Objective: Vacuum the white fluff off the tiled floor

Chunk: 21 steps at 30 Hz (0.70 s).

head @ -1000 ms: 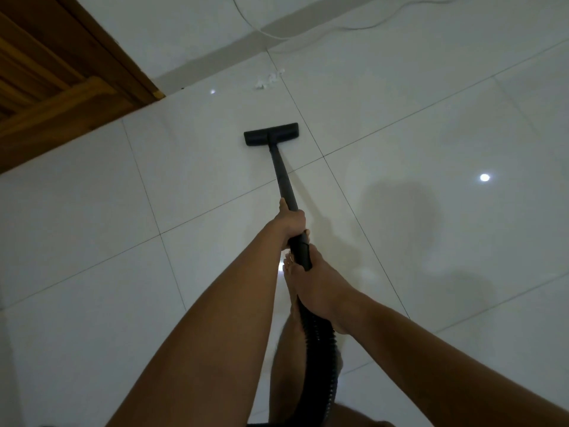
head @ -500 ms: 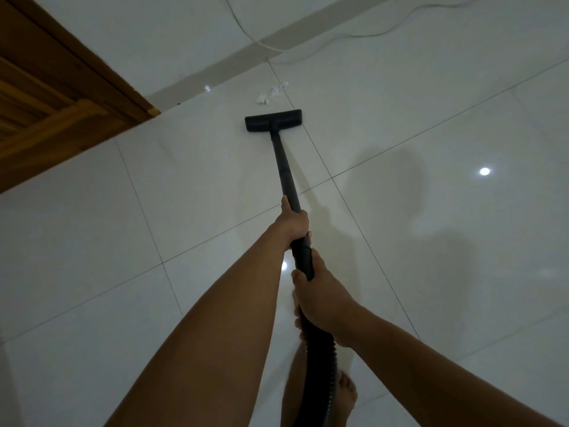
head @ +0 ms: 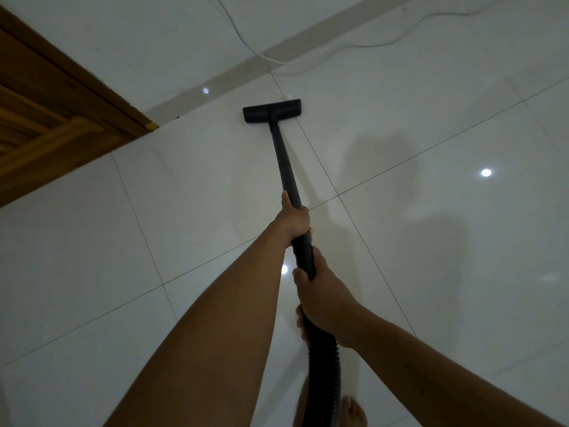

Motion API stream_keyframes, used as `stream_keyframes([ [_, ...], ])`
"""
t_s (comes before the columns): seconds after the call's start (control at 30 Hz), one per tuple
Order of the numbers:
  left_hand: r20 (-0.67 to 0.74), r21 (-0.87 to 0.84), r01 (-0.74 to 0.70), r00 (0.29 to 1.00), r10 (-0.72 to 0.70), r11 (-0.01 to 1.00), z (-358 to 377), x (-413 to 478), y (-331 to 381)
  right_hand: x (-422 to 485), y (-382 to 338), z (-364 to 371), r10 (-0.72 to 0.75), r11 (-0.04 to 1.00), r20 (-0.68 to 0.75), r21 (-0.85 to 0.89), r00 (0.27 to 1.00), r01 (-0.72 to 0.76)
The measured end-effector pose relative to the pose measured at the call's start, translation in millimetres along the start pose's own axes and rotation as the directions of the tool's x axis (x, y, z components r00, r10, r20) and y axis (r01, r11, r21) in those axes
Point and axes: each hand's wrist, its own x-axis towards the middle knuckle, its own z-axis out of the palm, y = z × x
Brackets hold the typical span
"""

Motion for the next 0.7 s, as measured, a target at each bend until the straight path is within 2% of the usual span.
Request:
stream_keyframes([
  [0.7, -0.003, -0.017, -0.034, 0.999, 0.034, 0.999, -29.2, 46.5, 46.6, 52.2, -47.7, 0.1, -0.004, 1.000, -0.003, 0.021, 1.000, 0.004],
])
